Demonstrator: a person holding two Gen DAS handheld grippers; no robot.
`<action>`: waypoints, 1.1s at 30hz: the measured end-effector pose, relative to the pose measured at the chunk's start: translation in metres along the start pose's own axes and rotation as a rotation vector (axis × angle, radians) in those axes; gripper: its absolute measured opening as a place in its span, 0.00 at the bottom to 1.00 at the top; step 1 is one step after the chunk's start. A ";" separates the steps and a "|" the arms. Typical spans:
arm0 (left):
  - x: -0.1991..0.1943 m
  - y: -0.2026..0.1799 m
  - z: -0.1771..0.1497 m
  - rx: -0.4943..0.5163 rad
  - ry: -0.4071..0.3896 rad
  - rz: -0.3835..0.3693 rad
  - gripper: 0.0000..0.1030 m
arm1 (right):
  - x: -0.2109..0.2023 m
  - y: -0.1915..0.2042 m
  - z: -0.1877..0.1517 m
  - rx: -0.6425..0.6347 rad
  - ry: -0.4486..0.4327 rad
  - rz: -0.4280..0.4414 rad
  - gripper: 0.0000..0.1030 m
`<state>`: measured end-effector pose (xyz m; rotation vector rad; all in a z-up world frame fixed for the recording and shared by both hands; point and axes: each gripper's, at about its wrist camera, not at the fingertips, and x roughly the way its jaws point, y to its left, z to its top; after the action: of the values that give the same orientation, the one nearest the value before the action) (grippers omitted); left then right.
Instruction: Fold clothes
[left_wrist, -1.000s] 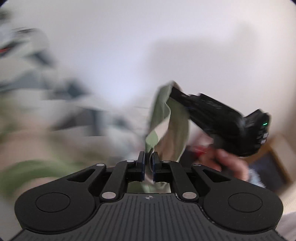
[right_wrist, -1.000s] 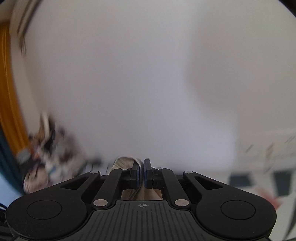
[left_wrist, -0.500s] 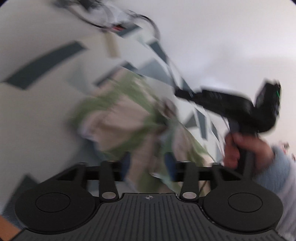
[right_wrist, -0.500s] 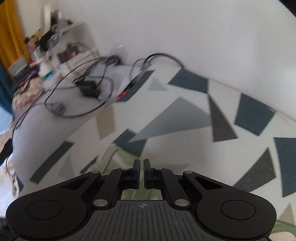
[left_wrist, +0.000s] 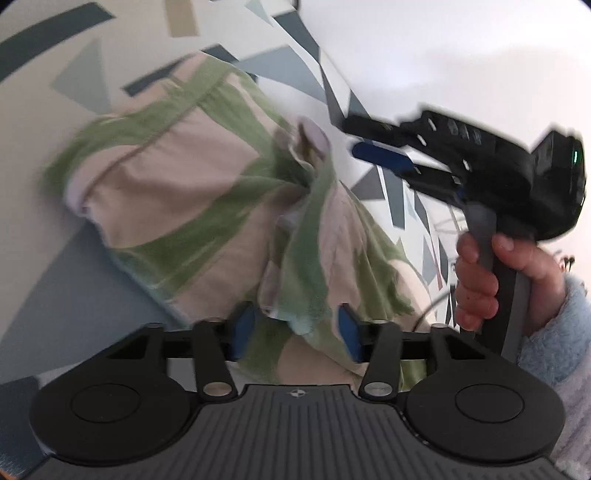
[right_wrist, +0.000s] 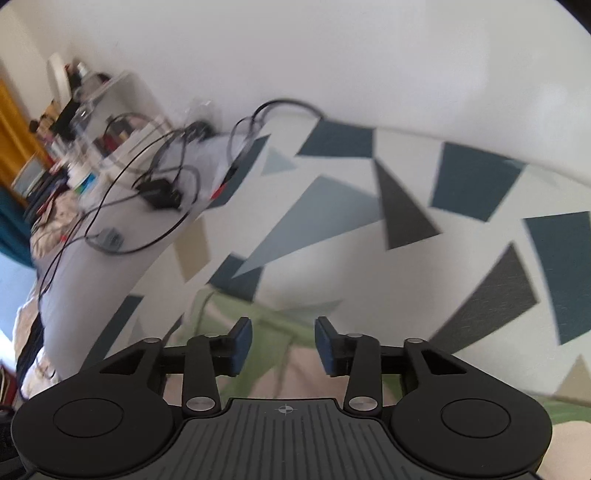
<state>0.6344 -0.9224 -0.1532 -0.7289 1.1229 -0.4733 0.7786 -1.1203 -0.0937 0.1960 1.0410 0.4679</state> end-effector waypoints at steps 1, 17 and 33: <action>0.001 -0.004 -0.001 0.016 -0.001 0.004 0.37 | 0.005 0.006 0.000 -0.023 0.018 -0.004 0.46; 0.016 -0.014 -0.005 0.085 -0.063 -0.040 0.49 | -0.021 -0.067 -0.019 0.284 -0.080 0.029 0.04; -0.018 -0.020 -0.017 0.129 -0.202 0.048 0.15 | -0.035 -0.053 -0.016 0.260 -0.189 0.060 0.51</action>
<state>0.6120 -0.9291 -0.1315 -0.6207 0.9104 -0.4175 0.7650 -1.1849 -0.0940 0.4949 0.9099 0.3596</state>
